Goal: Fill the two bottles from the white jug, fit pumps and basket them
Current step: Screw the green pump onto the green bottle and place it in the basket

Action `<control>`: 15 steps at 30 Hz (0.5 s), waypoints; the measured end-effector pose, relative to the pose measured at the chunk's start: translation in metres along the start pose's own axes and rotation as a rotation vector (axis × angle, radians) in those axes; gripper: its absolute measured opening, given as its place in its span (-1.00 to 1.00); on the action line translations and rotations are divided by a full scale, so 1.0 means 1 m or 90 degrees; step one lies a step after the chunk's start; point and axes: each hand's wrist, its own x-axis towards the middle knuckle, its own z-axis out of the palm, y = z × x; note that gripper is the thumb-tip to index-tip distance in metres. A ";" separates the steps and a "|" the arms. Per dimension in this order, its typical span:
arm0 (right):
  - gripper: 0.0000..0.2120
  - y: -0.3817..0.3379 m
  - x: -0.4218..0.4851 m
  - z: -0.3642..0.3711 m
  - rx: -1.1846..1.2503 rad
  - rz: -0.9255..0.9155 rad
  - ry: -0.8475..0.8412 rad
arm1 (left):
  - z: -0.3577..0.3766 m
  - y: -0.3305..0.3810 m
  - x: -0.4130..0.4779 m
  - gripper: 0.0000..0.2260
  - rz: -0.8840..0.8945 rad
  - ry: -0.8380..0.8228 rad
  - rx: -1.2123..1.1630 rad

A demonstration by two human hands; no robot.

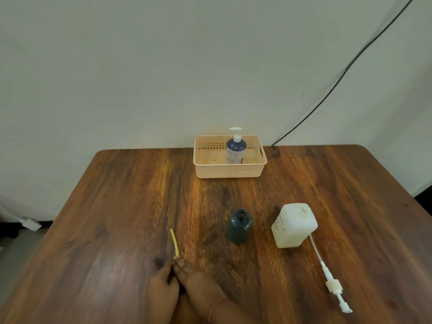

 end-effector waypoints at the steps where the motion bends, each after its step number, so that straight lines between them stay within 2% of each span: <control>1: -0.51 -0.002 -0.004 -0.009 0.013 0.002 0.021 | -0.002 0.008 -0.004 -0.66 0.006 0.004 -0.027; 4: -0.50 -0.010 -0.023 -0.046 0.052 -0.032 0.168 | -0.012 0.047 -0.017 -0.70 0.059 0.014 -0.213; 6: -0.56 -0.012 -0.046 -0.081 0.039 -0.040 0.291 | -0.024 0.084 -0.029 -0.72 0.115 -0.026 -0.376; 8: -0.64 -0.012 -0.075 -0.119 0.058 -0.037 0.410 | -0.028 0.116 -0.035 -0.74 0.181 -0.077 -0.473; 9: -0.65 -0.013 -0.092 -0.138 0.097 -0.022 0.477 | -0.025 0.124 -0.033 -0.74 0.211 -0.088 -0.457; 11: -0.69 -0.009 -0.119 -0.167 0.183 0.045 0.574 | -0.007 0.134 -0.024 -0.71 0.249 -0.085 -0.311; 15: -0.78 0.003 -0.139 -0.185 0.209 0.111 0.576 | 0.039 0.134 -0.001 -0.44 0.251 -0.168 -0.040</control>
